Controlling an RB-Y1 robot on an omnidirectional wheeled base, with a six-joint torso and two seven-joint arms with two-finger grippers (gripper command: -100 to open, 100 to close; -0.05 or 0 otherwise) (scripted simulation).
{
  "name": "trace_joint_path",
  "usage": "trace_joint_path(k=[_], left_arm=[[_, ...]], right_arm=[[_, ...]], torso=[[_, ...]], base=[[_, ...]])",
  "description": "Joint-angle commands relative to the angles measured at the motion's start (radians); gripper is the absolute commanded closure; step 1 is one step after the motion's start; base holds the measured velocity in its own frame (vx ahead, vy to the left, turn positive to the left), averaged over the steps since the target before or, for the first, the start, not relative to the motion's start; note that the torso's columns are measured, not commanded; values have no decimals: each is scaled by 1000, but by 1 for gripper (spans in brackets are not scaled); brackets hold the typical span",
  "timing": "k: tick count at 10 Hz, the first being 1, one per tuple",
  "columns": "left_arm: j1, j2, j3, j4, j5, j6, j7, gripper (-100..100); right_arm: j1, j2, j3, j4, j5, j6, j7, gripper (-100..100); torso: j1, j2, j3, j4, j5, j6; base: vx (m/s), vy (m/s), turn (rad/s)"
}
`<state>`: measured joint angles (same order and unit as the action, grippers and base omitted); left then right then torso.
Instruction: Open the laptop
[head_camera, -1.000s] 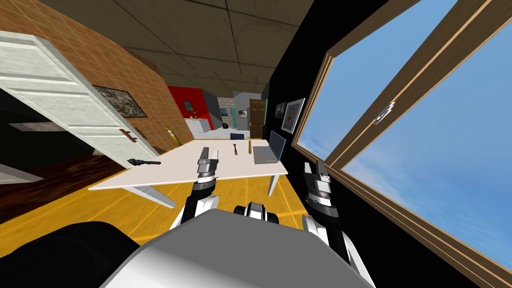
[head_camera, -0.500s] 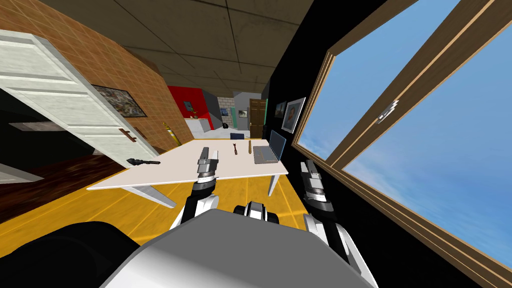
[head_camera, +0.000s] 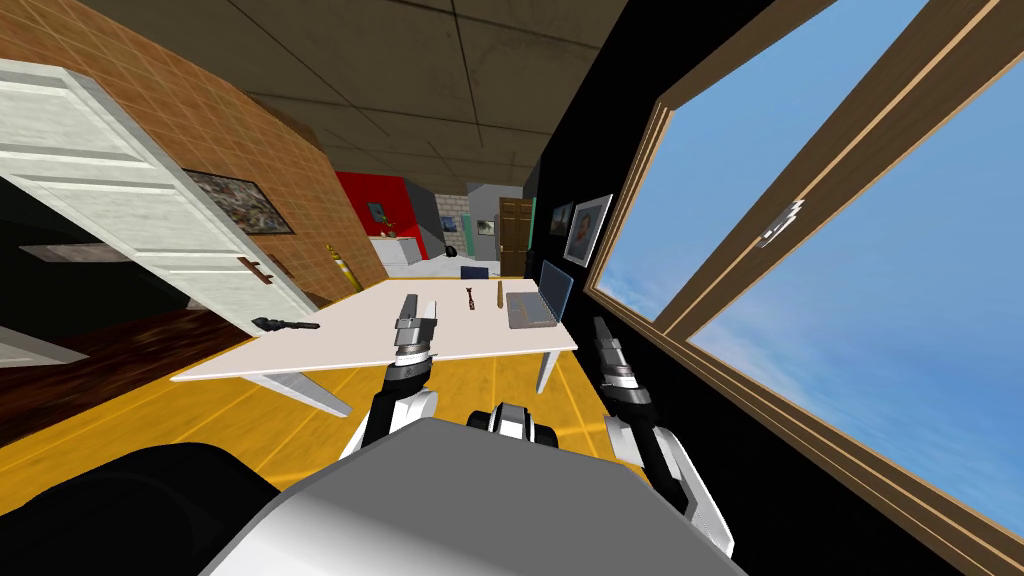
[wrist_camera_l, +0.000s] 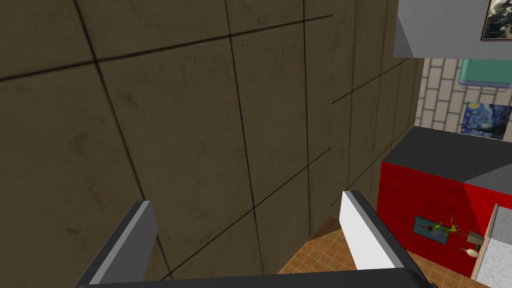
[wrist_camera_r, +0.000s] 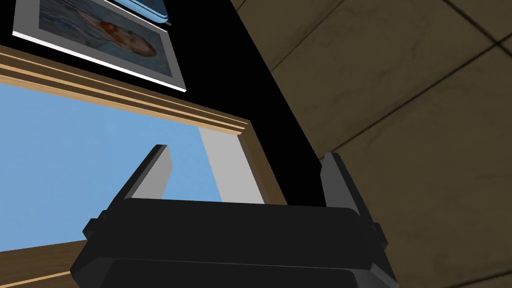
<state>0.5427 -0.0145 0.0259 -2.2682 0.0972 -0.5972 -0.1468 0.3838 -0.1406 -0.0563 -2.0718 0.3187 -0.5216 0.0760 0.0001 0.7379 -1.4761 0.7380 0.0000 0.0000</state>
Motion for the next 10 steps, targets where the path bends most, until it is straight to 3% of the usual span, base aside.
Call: trace_joint_path(k=[1, 2, 3, 6, 7, 10], left_arm=[[0, 0, 0, 0, 0, 0, 0, 0], [0, 0, 0, 0, 0, 0, 0, 0], [0, 0, 0, 0, 0, 0, 0, 0], [0, 0, 0, 0, 0, 0, 0, 0], [0, 0, 0, 0, 0, 0, 0, 0], [0, 0, 0, 0, 0, 0, 0, 0]], right_arm=[[-50, -6, -6, 63, 82, 6, 79, -100], [-73, -10, -10, 89, 112, 10, 107, -100], [-73, -10, -10, 89, 119, 10, 107, -100], [-146, -20, -24, 171, 212, 24, 193, -100], [-146, -20, -24, 171, 221, 24, 195, -100], [-221, -24, -37, 260, 314, 39, 282, -100]], torso=[[0, 0, 0, 0, 0, 0], [0, 0, 0, 0, 0, 0], [0, 0, 0, 0, 0, 0], [0, 0, 0, 0, 0, 0], [0, 0, 0, 0, 0, 0], [0, 0, 0, 0, 0, 0]], base=[[18, 4, 4], [17, 5, 4], [12, 2, 4], [13, 0, 5], [14, 0, 1], [15, 2, 5]])
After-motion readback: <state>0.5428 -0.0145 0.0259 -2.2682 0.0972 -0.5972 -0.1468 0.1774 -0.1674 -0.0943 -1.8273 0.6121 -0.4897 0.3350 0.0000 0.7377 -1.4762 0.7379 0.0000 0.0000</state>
